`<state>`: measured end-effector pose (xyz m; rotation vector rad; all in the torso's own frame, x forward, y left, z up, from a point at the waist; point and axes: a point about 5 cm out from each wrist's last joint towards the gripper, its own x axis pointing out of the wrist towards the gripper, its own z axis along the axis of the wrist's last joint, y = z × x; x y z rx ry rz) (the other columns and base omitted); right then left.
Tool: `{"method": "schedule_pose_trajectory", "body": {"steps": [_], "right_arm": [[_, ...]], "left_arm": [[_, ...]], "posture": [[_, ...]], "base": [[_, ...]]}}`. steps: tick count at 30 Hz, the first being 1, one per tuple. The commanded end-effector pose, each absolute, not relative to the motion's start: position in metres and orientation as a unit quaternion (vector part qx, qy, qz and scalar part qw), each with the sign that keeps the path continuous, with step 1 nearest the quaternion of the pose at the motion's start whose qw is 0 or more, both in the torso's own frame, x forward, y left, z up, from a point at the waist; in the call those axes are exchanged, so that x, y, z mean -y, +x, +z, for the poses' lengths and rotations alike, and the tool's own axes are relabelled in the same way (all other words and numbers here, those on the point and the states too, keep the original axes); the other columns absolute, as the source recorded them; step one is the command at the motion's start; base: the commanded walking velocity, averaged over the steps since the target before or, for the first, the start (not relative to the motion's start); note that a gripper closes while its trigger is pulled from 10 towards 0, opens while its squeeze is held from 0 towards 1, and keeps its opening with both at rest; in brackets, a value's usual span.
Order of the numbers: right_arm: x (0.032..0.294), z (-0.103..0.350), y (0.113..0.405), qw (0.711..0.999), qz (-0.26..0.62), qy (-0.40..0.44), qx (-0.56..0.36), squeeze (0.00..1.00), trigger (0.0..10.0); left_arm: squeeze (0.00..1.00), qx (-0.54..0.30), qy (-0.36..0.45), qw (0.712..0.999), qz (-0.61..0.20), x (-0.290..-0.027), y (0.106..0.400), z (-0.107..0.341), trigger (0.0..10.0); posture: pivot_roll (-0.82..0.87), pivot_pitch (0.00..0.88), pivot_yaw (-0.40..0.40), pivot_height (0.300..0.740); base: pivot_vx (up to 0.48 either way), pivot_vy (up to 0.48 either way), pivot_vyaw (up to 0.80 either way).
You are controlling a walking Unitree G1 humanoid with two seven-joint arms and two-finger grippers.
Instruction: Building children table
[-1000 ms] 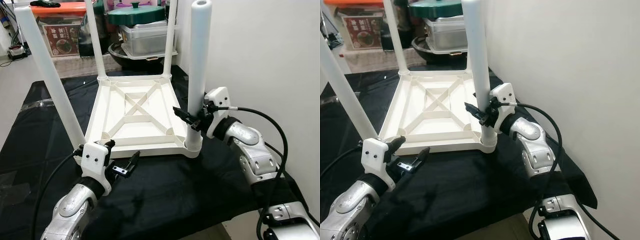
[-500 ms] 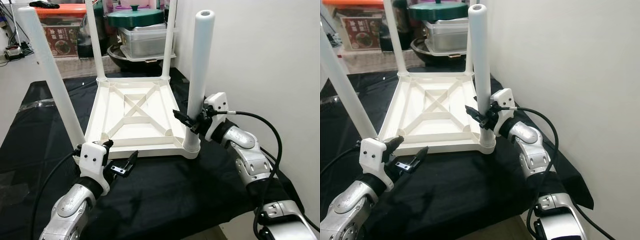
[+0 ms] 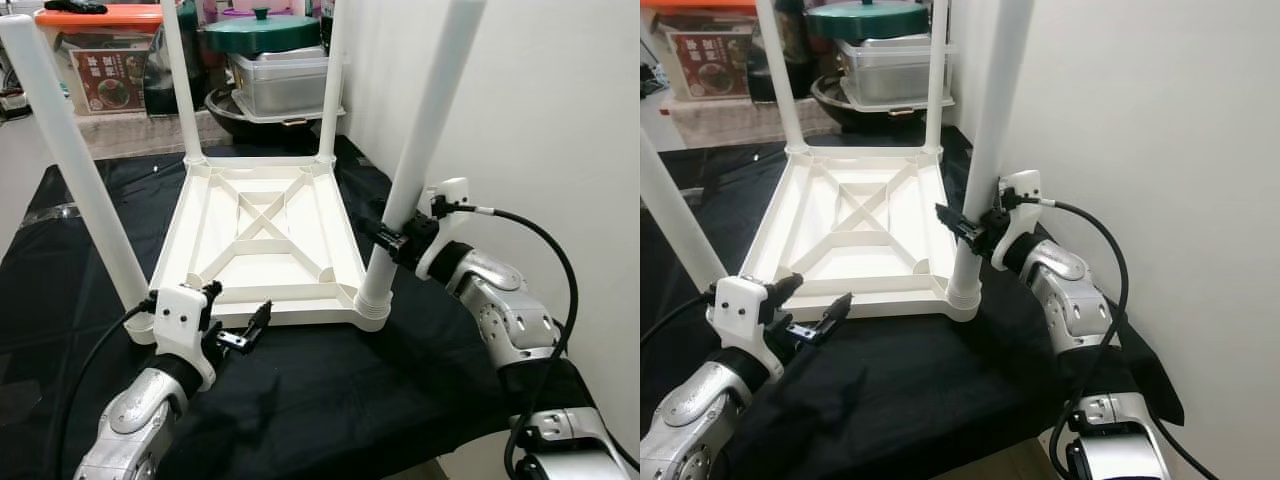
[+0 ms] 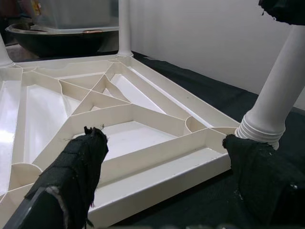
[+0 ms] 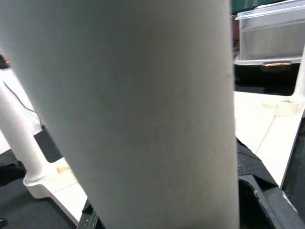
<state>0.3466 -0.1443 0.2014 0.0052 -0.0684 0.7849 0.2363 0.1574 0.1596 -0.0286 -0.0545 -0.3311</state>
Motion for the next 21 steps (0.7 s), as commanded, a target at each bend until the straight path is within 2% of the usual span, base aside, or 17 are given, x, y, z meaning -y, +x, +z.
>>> {"method": "schedule_pose_trajectory", "body": {"steps": [1, 4, 6, 9, 11, 12, 14, 21], "right_arm": [[0.135, 0.158, 0.340, 0.910, 0.410, 0.014, -0.056, 0.00, 10.0], [0.135, 0.158, 0.340, 0.910, 0.410, 0.014, -0.056, 0.00, 10.0], [0.134, 0.157, 0.337, 0.894, 0.444, -0.001, -0.055, 0.00, 10.0], [0.134, 0.157, 0.337, 0.894, 0.444, -0.001, -0.055, 0.00, 10.0], [0.132, 0.168, 0.331, 0.855, 0.516, 0.020, -0.046, 0.00, 10.0], [0.132, 0.168, 0.331, 0.855, 0.516, 0.020, -0.046, 0.00, 10.0], [0.131, 0.171, 0.328, 0.836, 0.546, 0.023, -0.045, 0.00, 10.0], [0.126, 0.171, 0.331, 0.826, 0.561, 0.028, -0.037, 0.00, 10.0]], "left_arm": [[0.00, 0.012, -0.014, 0.987, -0.161, -0.160, 0.237, 0.155, 10.0], [0.00, 0.012, -0.014, 0.987, -0.161, -0.160, 0.237, 0.155, 10.0], [0.00, 0.009, -0.015, 0.987, -0.160, -0.160, 0.235, 0.153, 10.0], [0.00, 0.009, -0.015, 0.987, -0.160, -0.160, 0.235, 0.153, 10.0], [0.00, 0.008, -0.019, 0.987, -0.161, -0.161, 0.235, 0.153, 10.0], [0.00, 0.008, -0.019, 0.987, -0.161, -0.161, 0.235, 0.153, 10.0], [0.00, 0.008, -0.022, 0.987, -0.162, -0.161, 0.236, 0.154, 10.0], [0.00, 0.007, -0.028, 0.987, -0.159, -0.161, 0.235, 0.153, 10.0]], "posture": [[0.02, 0.000, -0.055, 0.740], [0.02, 0.000, -0.055, 0.740], [0.02, 0.000, -0.059, 0.740], [0.02, 0.000, -0.059, 0.740], [0.02, 0.000, -0.059, 0.740], [0.02, 0.000, -0.059, 0.740], [0.02, 0.000, -0.060, 0.740], [0.03, 0.000, -0.066, 0.740]], "base": [[0.000, 0.000, 0.00], [0.000, 0.000, 0.00], [0.000, 0.000, 0.00], [0.000, 0.000, 0.00], [0.000, 0.000, 0.00], [0.000, 0.000, 0.00], [0.000, 0.000, 0.00], [0.000, 0.000, 0.00]]}}
